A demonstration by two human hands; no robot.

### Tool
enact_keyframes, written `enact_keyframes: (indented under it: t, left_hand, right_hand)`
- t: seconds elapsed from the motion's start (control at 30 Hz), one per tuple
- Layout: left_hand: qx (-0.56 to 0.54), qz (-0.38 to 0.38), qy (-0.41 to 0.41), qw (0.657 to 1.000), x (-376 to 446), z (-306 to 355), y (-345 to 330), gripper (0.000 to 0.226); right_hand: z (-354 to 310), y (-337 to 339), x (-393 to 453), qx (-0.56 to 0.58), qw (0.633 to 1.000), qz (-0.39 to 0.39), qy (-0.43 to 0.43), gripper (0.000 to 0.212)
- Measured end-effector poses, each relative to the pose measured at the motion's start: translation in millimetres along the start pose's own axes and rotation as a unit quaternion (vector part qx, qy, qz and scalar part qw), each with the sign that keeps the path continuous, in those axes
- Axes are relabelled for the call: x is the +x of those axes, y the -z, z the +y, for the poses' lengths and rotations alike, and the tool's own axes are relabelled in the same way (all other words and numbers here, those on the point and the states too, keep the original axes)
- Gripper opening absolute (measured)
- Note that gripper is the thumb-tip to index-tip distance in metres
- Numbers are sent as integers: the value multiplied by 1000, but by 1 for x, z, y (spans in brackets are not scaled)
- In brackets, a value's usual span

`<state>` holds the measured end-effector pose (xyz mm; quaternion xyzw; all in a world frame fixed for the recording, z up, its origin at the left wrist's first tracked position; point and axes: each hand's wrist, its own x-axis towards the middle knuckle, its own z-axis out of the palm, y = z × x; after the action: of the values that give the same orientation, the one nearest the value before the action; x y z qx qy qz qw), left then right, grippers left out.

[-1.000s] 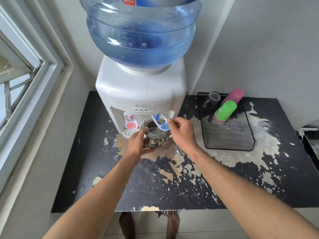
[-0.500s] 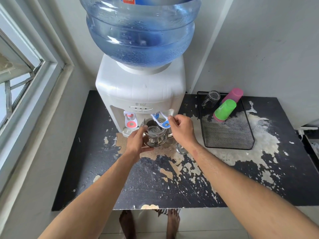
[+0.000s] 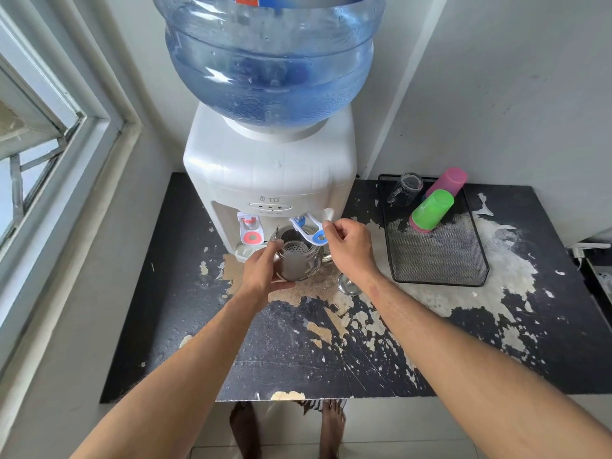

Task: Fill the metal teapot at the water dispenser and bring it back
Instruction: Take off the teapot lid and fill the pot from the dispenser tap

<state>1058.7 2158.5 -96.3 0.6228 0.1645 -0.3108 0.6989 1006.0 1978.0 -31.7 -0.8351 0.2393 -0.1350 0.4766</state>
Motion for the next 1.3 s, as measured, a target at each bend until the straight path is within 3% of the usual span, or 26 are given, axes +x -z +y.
enact_keyframes:
  t: [0.13,0.77,1.0,1.3]
  left_hand:
    - [1,3,1,1000,2,-1,0,67]
    - [0,1,-2,1000,5,-4,2,48]
    - [-2,-9,-4,1000,-1,-1,0,64]
    - [3,-7,-6,1000,-1,0,-2,60]
  right_hand:
    - [0,0,-1,4,1000,0,7,44]
    - [-3,2,-2,0,1000,-6,6,42]
    - [-5,3,-3,-2,1000,-4,8,42]
    - [-5,3,-3,-10,1000,-7,6,41]
